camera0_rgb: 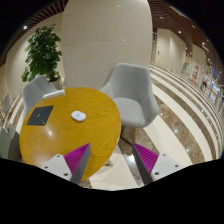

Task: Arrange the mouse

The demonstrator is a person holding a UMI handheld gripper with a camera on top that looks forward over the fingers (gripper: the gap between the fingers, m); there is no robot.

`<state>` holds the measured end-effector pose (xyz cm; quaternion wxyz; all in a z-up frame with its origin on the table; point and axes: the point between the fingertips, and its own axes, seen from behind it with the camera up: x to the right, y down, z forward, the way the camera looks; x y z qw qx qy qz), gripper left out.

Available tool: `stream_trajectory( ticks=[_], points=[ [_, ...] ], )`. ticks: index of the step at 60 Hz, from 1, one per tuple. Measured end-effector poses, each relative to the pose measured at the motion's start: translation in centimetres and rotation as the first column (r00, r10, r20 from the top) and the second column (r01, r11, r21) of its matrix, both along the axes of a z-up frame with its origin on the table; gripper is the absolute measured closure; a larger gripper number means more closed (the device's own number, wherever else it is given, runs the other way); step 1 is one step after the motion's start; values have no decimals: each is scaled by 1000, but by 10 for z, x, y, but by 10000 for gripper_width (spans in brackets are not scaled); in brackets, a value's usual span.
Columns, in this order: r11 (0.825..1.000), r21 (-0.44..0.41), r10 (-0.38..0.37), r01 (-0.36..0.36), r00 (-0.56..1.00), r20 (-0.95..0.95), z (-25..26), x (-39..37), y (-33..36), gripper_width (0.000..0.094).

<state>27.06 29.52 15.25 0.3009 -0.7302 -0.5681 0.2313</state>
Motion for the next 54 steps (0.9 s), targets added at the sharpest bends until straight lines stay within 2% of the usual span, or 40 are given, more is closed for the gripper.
stream_trajectory(
  ticks=[6,15,29,38,54],
  points=[
    [998,-1,55,-55,998,-14,1,-2,-4,68],
    [987,3,160,-160,987,-20,-3,-20,-47,66],
    [946,11,323,-323,946,-21,-21,-39,-111,71],
    [936,20,351,-350,936,-30,-38,-65,-125,69],
    [940,56,341,-338,938,-62,-82,-159,-121,67]
  ],
)
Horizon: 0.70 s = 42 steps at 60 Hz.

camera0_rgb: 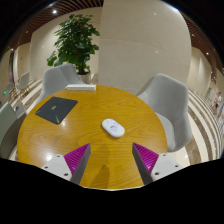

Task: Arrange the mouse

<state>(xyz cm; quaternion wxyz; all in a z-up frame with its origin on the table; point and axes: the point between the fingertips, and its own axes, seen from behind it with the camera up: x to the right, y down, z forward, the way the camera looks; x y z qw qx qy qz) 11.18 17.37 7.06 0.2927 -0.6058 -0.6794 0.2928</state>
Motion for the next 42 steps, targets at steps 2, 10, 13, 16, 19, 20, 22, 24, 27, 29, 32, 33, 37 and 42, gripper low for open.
stream_trajectory(
  ticks=[2,10,13,16,19,20,22,24,27,29,32,33,37,42],
  points=[
    [1000,1,-4,4,1000,4,-7,-12,0,65],
    [1000,2,-6,6,1000,7,-29,-63,0,69],
    [1000,18,-7,7,1000,9,-43,-84,2,71],
    [999,30,-12,11,1000,18,-53,-97,5,70],
    [999,33,-20,19,999,30,-65,-110,7,70],
    [999,33,-24,22,999,35,-69,-114,8,68],
    [999,35,-31,30,998,46,-77,-122,11,69],
    [999,38,-38,36,998,55,-82,-128,15,66],
    [999,31,-40,38,997,62,-87,-138,15,66],
    [999,30,-47,45,997,65,-90,-144,18,66],
    [998,25,-57,56,997,57,-91,-153,19,68],
    [998,25,-59,58,997,56,-90,-155,20,64],
    [997,27,-74,73,996,53,-91,-167,24,66],
    [996,26,-88,86,995,57,-93,-173,28,73]
  ],
)
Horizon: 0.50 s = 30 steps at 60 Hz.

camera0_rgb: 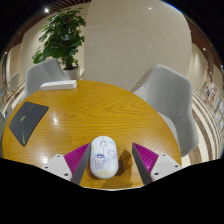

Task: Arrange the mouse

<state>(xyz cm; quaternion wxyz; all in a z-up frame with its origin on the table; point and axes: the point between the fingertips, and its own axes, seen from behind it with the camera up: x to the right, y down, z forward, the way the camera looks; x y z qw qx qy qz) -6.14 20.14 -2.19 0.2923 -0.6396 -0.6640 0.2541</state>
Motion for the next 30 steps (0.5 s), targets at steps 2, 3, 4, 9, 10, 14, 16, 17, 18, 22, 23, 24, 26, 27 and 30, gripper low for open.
stream_trajectory(
  ticks=[2,3,4,9,10,14,16,17,18,22,23,24,26,27,30],
  points=[
    [1000,-6,-6,6,1000,5,0,-2,1,88],
    [1000,-10,-9,10,1000,7,0,-2,0,96],
    [1000,-17,-11,11,1000,9,-1,-1,-1,125],
    [999,-42,-9,9,1000,18,-2,2,-7,376],
    [999,-43,-9,9,1000,19,-4,2,-9,439],
    [1000,-18,-15,15,1000,16,-2,4,-6,463],
    [1000,-6,-13,13,1000,15,-2,4,-6,492],
    [1000,-2,-13,13,1000,17,-1,4,-6,509],
    [1000,1,-15,15,1000,18,-1,5,-8,517],
    [1000,-4,-23,23,999,33,2,5,-10,562],
    [1000,-5,-27,27,999,33,4,5,-12,563],
    [1000,-5,-29,29,999,32,8,4,-13,566],
    [1000,3,-31,31,999,21,18,0,-16,580],
    [1000,9,-29,29,999,15,25,-1,-16,580],
    [1000,9,-22,22,1000,-9,47,-9,-27,579]
  ],
)
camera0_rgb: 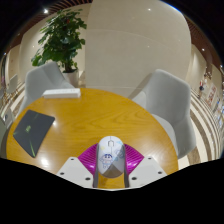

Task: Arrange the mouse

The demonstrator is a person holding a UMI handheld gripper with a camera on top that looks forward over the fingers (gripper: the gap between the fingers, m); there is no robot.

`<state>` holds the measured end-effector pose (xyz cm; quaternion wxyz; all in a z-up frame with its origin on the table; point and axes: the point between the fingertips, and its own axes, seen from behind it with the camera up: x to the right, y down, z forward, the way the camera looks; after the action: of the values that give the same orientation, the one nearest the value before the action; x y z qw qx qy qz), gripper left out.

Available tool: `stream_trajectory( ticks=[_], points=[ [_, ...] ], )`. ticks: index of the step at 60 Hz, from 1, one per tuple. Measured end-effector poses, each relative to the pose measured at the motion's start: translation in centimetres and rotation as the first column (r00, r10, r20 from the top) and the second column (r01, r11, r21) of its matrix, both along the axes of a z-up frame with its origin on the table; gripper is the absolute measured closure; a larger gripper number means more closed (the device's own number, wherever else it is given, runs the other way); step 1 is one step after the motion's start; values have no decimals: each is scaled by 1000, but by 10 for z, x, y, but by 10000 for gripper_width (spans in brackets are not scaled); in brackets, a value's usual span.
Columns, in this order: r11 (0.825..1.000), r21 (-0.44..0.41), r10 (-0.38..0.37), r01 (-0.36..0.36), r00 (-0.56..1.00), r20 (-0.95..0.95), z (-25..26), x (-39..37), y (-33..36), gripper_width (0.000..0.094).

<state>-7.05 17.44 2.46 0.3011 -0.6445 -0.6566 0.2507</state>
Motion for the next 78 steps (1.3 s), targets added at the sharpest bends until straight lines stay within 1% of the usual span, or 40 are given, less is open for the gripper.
stream_trajectory(
  ticks=[6,12,18,21,25,31,34,43,47,49,50,51,52,55,60,61,62,65,69,75,78],
  points=[
    [999,-48,10,-12,999,-40,46,-20,-34,587],
    [995,-91,41,-49,995,-85,89,-48,-85,585],
    [987,-112,97,-111,988,-124,111,-66,-150,585],
    [981,-120,134,-150,982,-133,111,-74,-181,585],
    [973,-122,179,-196,975,-134,101,-80,-224,587],
    [960,-115,241,-254,964,-113,71,-82,-288,588],
    [956,-103,266,-274,960,-89,51,-82,-309,587],
    [941,-101,323,-323,946,-16,-8,-67,-356,580],
    [934,-75,350,-350,937,-11,-23,-58,-363,558],
    [932,-68,357,-356,934,-12,-27,-56,-366,526],
    [931,-67,359,-359,933,-12,-29,-56,-367,525],
    [930,-68,362,-362,932,-11,-30,-55,-369,494],
    [929,-71,364,-364,931,-10,-32,-54,-370,488],
    [924,-85,375,-373,927,6,-36,-50,-374,409],
    [920,-83,385,-382,923,25,-34,-40,-370,44],
    [920,-81,385,-382,923,21,-31,-39,-367,83],
    [921,-78,383,-381,923,16,-27,-38,-364,92],
    [926,-76,372,-371,928,-3,-9,-33,-352,72],
    [934,-84,349,-348,937,-10,16,-20,-328,74],
    [947,-113,302,-300,953,2,55,18,-282,76],
    [953,-114,282,-280,959,6,71,38,-257,74]
  ],
)
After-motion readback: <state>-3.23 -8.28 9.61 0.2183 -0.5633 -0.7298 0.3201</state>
